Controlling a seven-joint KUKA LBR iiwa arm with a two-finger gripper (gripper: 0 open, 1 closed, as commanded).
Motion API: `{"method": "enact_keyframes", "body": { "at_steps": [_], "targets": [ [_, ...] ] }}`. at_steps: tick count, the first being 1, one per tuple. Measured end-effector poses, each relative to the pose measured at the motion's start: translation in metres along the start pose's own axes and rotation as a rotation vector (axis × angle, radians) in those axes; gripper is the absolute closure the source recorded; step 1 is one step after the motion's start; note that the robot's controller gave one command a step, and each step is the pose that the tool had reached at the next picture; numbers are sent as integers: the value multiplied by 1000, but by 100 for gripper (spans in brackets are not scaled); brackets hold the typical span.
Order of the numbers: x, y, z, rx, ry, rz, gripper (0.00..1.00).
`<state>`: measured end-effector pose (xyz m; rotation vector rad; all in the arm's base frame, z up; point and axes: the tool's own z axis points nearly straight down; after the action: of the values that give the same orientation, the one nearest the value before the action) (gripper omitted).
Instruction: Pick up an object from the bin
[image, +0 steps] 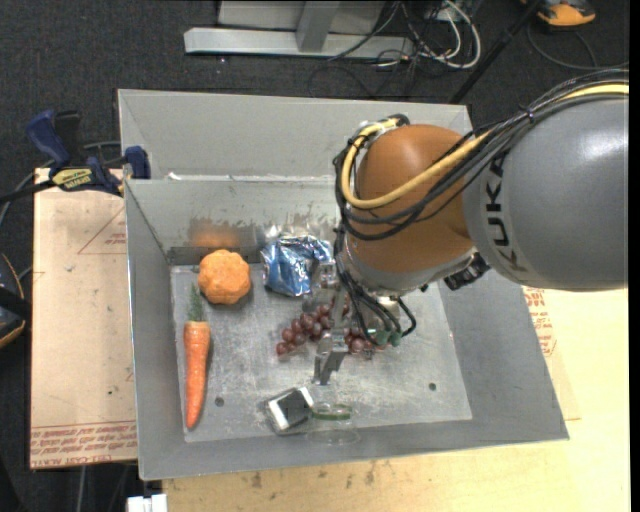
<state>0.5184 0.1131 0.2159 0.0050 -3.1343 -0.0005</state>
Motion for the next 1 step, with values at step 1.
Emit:
{"method": "enact_keyframes", "body": {
  "at_steps": [1],
  "targets": [
    [-2, -1, -4, -1, -7, 3, 0]
  ]
}}
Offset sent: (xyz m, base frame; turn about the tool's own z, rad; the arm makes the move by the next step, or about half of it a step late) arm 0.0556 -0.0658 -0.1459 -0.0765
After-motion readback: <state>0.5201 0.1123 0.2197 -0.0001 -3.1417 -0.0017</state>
